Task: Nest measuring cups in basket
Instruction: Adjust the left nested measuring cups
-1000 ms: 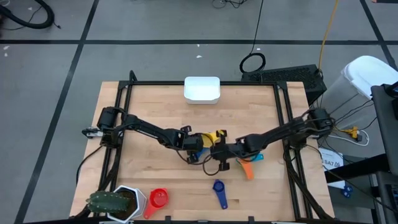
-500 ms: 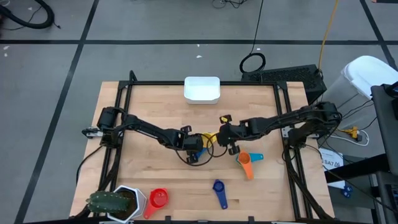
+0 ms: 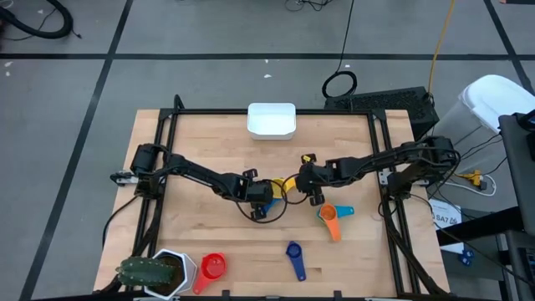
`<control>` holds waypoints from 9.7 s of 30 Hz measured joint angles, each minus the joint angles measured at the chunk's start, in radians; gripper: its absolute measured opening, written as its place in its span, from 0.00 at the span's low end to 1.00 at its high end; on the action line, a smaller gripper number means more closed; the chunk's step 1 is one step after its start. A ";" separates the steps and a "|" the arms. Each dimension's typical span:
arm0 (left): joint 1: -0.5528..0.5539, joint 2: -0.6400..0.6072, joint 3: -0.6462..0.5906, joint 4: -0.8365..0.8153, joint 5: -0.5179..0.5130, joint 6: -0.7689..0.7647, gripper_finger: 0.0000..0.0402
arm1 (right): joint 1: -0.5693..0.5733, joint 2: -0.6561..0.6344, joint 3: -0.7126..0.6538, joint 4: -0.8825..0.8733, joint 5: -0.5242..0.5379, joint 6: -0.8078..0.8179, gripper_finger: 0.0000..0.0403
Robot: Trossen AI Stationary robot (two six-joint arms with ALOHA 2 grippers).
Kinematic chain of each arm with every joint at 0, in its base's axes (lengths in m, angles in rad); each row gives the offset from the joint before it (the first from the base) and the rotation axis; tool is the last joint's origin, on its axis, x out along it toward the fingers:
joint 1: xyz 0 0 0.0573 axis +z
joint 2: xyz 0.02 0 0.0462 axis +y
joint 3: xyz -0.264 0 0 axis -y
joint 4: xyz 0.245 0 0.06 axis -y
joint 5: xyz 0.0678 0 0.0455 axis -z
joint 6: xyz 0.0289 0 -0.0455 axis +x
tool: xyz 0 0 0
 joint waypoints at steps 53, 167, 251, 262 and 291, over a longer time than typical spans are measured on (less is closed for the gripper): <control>0.000 0.000 -0.002 0.040 0.001 0.006 0.30 | -0.091 0.000 -0.054 0.184 -0.333 0.123 0.61; -0.326 -0.125 0.000 0.137 0.108 -0.043 0.30 | 0.484 -0.013 0.106 -0.157 -0.179 0.699 0.37; -0.175 -0.076 -0.001 -0.031 -0.180 0.348 0.30 | 0.318 -0.045 0.007 0.031 -0.082 0.193 0.37; -0.181 -0.076 -0.001 -0.014 -0.094 0.352 0.30 | 0.368 -0.097 -0.008 0.032 -0.100 0.277 0.37; -0.021 -0.076 -0.001 0.049 0.154 0.564 0.30 | 0.273 -0.009 -0.050 0.084 -0.259 0.334 0.37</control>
